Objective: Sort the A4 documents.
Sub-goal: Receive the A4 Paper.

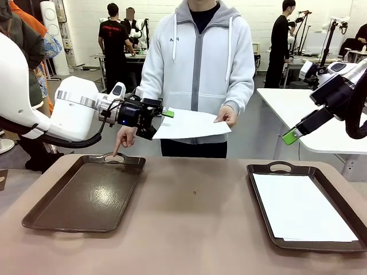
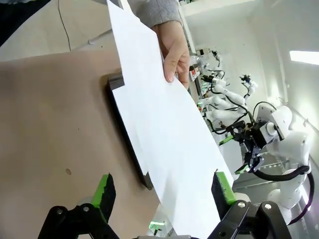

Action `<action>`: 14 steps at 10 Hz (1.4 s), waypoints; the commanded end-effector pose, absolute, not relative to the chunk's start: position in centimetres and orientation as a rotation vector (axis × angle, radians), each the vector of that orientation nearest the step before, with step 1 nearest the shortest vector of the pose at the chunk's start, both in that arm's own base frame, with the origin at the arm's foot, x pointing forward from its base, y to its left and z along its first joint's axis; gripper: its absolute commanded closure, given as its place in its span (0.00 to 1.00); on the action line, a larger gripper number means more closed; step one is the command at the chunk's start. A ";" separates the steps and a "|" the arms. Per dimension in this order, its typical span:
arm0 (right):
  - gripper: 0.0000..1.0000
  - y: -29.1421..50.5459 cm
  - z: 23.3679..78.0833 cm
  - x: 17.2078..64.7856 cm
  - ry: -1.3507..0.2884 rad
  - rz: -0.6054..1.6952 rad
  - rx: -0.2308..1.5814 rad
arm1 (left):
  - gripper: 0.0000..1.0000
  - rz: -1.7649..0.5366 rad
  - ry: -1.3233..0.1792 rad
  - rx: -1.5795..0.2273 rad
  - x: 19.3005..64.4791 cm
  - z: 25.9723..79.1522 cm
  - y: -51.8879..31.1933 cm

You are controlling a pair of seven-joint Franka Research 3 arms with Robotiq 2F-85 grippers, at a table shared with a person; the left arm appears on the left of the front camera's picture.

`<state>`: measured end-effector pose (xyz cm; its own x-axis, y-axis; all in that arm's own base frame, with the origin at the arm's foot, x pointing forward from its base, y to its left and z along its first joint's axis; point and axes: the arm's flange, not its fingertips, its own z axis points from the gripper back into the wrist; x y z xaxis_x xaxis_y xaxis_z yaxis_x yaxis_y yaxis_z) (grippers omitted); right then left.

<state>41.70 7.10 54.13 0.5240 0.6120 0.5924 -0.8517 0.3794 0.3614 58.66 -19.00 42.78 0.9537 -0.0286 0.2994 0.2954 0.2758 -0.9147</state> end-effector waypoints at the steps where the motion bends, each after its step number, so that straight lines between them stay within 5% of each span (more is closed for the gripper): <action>1: 0.00 7.1 54.1 41.7 -0.396 0.970 0.707 | 0.00 -0.161 -0.203 -1.323 59.2 43.0 -19.0; 7: 0.00 7.1 54.1 41.7 -0.396 0.970 0.707 | 0.00 -0.152 -0.069 -1.366 58.8 41.9 -19.4; 14: 0.00 7.1 54.1 41.7 -0.396 0.970 0.707 | 0.71 -0.114 -0.117 -1.399 58.3 41.6 -19.3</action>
